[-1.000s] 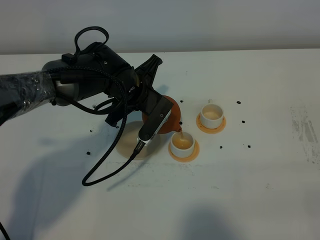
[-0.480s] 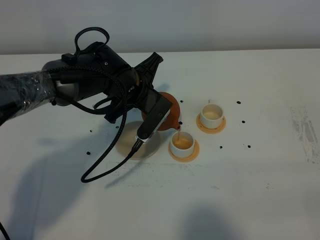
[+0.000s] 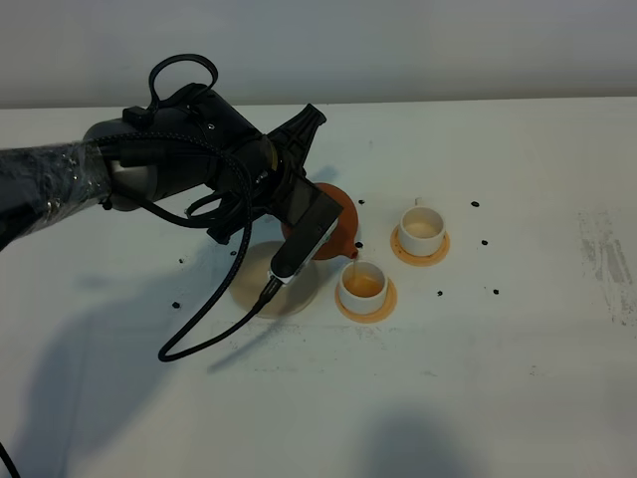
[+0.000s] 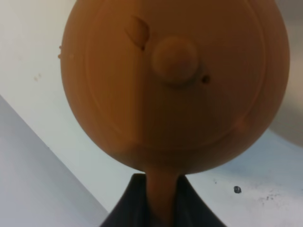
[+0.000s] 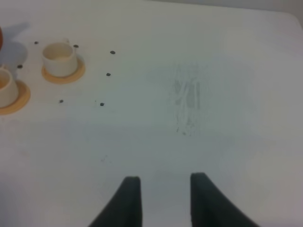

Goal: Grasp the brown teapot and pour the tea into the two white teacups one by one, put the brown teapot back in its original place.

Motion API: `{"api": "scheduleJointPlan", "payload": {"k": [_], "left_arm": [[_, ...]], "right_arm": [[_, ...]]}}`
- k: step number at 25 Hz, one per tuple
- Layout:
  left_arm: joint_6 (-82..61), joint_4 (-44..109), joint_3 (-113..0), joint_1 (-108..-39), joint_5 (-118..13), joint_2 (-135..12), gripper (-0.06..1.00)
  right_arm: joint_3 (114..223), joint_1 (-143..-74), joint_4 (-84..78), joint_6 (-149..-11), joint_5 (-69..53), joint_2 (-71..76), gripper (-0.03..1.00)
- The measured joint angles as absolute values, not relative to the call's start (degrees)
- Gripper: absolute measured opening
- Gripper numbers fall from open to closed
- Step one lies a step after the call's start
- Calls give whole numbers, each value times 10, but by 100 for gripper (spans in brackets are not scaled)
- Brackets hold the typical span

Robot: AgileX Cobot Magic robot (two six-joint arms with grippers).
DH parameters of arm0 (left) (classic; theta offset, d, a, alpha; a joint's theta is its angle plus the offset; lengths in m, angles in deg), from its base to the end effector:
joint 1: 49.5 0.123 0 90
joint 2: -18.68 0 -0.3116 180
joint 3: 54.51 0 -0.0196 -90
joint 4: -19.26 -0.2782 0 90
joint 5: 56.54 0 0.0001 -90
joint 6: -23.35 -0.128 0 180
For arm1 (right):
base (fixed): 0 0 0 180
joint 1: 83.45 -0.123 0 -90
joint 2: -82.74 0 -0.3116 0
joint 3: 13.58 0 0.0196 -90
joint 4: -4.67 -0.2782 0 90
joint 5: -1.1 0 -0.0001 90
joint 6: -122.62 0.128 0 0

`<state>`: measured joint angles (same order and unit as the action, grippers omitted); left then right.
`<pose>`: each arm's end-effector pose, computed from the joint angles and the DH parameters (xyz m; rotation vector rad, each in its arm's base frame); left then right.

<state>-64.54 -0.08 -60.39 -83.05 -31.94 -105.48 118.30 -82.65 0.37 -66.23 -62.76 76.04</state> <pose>0.4330 -0.2659 0.1668 2.4116 0.9651 0.6766 0.0188 0.0084 0.2744 -0.1523 2.0634 -0.0135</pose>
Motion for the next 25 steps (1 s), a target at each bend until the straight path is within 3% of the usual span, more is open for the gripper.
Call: {"api": "scheduleJointPlan", "payload": {"k": [25], "left_arm": [[-688,-1,-604,-830,-346,-1055,9]], "right_arm": [[1183,-827,4,-662,-628,760,26]]}}
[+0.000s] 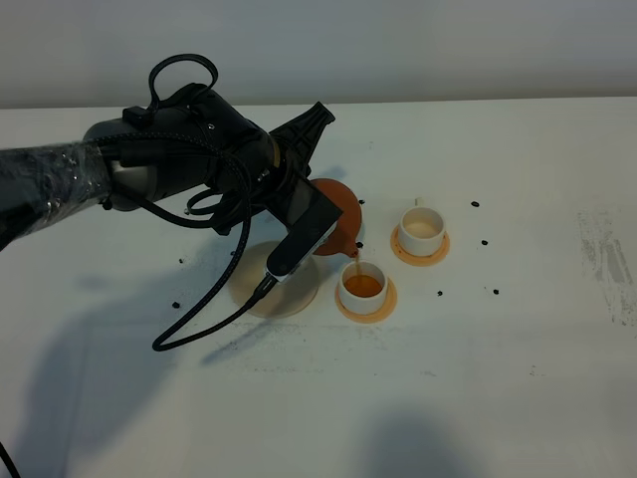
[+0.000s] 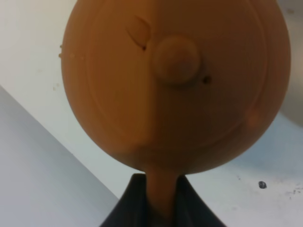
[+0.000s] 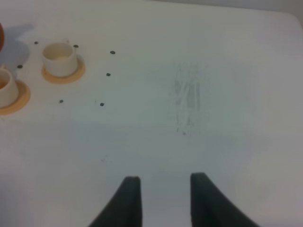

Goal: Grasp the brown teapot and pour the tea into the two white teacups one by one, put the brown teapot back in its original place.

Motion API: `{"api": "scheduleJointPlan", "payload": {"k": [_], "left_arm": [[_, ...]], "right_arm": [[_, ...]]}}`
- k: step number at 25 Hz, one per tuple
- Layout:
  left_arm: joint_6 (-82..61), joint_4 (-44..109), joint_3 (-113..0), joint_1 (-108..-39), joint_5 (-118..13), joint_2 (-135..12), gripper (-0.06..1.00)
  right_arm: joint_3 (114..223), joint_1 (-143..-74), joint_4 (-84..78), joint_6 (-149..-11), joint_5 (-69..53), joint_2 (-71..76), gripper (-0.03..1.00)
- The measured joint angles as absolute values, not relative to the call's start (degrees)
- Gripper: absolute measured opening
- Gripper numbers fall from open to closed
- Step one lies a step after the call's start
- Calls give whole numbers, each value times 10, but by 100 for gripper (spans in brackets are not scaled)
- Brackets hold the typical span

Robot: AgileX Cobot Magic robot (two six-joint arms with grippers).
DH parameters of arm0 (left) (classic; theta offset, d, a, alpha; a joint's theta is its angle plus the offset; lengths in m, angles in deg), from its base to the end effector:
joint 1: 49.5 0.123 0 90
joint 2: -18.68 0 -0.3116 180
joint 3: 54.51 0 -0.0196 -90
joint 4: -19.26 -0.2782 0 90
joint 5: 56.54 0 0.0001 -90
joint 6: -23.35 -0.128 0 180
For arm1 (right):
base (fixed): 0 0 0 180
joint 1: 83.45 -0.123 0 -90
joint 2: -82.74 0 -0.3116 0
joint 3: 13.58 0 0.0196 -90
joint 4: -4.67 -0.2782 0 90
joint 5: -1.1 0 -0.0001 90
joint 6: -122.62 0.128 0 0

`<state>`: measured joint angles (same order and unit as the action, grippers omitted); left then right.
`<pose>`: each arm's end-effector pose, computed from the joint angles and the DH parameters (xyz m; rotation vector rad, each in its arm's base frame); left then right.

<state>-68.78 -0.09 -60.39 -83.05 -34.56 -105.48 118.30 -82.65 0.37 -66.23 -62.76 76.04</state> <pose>0.4357 -0.2699 0.1702 2.4172 0.8546 0.7172 0.0188 0.0084 0.2744 -0.1523 2.0634 -0.0135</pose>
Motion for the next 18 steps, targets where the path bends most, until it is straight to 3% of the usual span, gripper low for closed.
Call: {"api": "scheduleJointPlan", "payload": {"k": [18], "left_arm": [[-718,-2,-604,-840,-355,-1055,9]], "right_arm": [[1183,-827,4,-662,-628,760,26]]}}
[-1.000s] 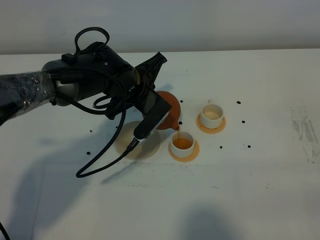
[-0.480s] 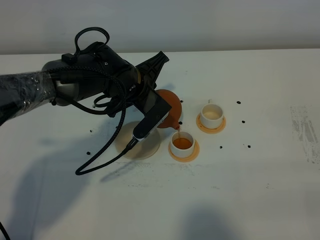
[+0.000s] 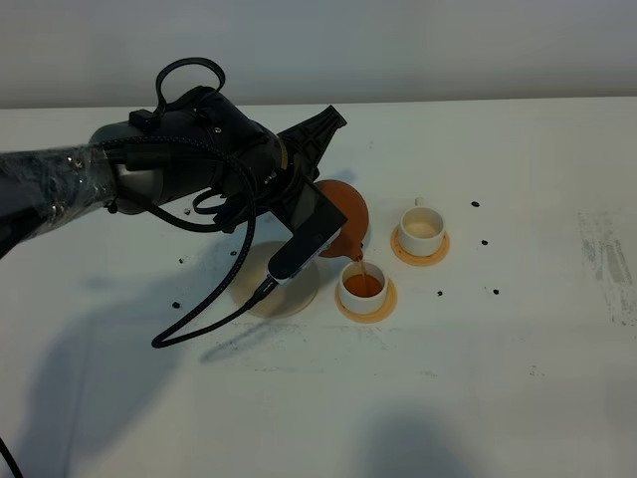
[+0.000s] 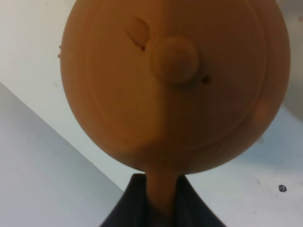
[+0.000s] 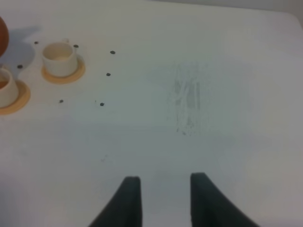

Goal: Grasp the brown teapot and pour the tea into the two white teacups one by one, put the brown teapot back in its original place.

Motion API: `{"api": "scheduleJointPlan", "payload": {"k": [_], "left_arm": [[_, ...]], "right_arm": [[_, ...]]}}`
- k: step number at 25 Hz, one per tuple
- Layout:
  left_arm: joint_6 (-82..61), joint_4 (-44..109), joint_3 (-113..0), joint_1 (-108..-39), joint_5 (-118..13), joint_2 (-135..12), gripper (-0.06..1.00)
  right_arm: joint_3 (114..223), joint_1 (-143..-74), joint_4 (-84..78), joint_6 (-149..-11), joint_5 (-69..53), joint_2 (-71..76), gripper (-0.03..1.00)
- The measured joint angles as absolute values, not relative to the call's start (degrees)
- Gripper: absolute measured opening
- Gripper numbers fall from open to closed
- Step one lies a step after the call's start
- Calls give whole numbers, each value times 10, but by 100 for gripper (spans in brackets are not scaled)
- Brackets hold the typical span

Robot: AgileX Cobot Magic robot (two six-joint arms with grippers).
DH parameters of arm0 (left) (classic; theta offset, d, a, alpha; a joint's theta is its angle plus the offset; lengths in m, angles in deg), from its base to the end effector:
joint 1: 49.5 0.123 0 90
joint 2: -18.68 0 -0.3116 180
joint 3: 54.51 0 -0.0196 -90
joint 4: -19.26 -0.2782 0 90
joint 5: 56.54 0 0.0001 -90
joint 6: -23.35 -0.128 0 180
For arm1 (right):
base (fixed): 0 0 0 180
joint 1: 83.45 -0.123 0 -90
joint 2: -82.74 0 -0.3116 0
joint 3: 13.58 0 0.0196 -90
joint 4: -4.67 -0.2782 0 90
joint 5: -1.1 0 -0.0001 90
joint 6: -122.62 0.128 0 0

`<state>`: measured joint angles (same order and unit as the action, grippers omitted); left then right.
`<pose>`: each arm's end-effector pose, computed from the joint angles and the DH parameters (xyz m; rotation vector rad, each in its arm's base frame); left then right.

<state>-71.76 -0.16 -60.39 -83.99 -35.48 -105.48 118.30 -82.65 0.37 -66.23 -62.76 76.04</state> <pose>0.4322 -0.2783 0.1714 2.4371 0.7640 0.7367 0.0188 0.0084 0.2744 -0.1523 2.0634 -0.0135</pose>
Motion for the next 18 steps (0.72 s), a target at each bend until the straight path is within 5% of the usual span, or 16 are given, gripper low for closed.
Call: {"api": "scheduleJointPlan", "payload": {"k": [18], "left_arm": [[-752,-17,-604,-842,-379,-1068,9]], "right_arm": [[1183,-827,4,-663,-628,760,26]]}}
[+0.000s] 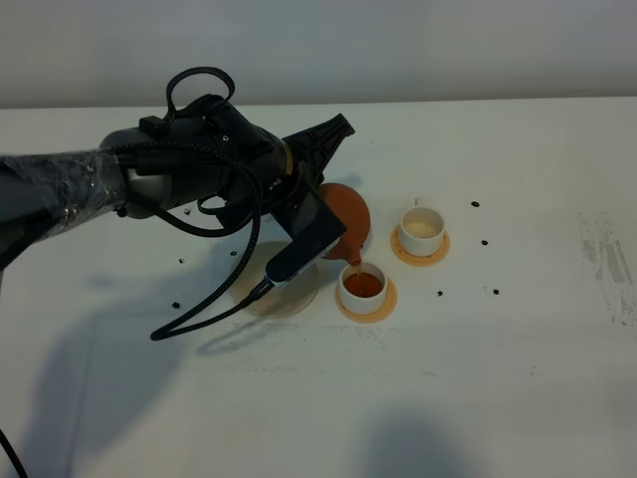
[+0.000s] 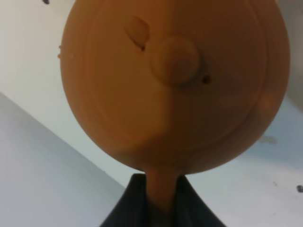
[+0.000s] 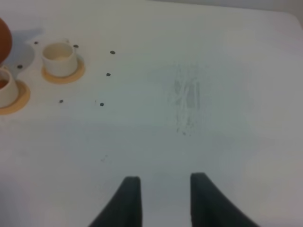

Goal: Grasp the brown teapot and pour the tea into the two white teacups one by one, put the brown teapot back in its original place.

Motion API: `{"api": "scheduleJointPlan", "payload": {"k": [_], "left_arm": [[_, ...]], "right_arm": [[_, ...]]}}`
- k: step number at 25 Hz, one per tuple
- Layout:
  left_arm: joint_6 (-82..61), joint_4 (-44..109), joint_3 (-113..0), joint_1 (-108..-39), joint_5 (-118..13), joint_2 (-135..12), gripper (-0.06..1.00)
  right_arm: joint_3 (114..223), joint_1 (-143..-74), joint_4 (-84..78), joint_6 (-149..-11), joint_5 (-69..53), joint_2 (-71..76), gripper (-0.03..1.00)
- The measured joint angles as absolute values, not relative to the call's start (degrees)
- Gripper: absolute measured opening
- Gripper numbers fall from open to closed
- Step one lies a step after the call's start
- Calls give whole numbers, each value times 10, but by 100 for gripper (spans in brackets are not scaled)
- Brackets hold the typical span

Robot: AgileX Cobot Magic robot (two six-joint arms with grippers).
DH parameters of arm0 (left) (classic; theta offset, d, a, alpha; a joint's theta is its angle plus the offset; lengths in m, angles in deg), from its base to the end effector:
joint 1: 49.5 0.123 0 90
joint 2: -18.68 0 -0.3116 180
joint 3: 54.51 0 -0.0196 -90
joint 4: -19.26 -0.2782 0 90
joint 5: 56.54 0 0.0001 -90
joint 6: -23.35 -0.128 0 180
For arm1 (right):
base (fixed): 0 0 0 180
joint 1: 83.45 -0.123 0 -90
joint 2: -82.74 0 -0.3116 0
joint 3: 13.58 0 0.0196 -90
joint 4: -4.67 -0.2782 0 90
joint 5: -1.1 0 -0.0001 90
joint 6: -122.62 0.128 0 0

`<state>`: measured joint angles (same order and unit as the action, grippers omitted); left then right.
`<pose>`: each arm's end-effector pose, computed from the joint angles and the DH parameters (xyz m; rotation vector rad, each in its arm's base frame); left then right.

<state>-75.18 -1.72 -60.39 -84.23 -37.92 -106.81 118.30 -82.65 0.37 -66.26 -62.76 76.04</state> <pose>0.4349 -0.2836 0.1631 2.4652 0.6456 0.7775 0.0188 0.0084 0.2744 -0.1529 2.0634 -0.0138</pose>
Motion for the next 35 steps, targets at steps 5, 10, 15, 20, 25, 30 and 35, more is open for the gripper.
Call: {"api": "scheduleJointPlan", "payload": {"k": [5,10,15,20,25,30,35], "left_arm": [[-752,-28,-604,-847,-385,-1068,9],[-760,-31,-604,-852,-391,-1068,9],[-762,-32,-604,-852,-393,-1068,9],[-763,-33,-604,-852,-393,-1068,9],[-764,-33,-604,-852,-394,-1068,9],[-764,-33,-604,-852,-394,-1068,9],[-764,-33,-604,-852,-395,-1068,9]], "right_arm": [[1183,-827,4,-663,-628,760,26],[1183,-827,4,-663,-628,760,26],[1183,-827,4,-663,-628,760,26],[1183,-827,4,-663,-628,760,26],[1183,-827,4,-663,-628,760,26],[1183,-827,4,-663,-628,760,26],[1183,-827,4,-663,-628,760,26]]}}
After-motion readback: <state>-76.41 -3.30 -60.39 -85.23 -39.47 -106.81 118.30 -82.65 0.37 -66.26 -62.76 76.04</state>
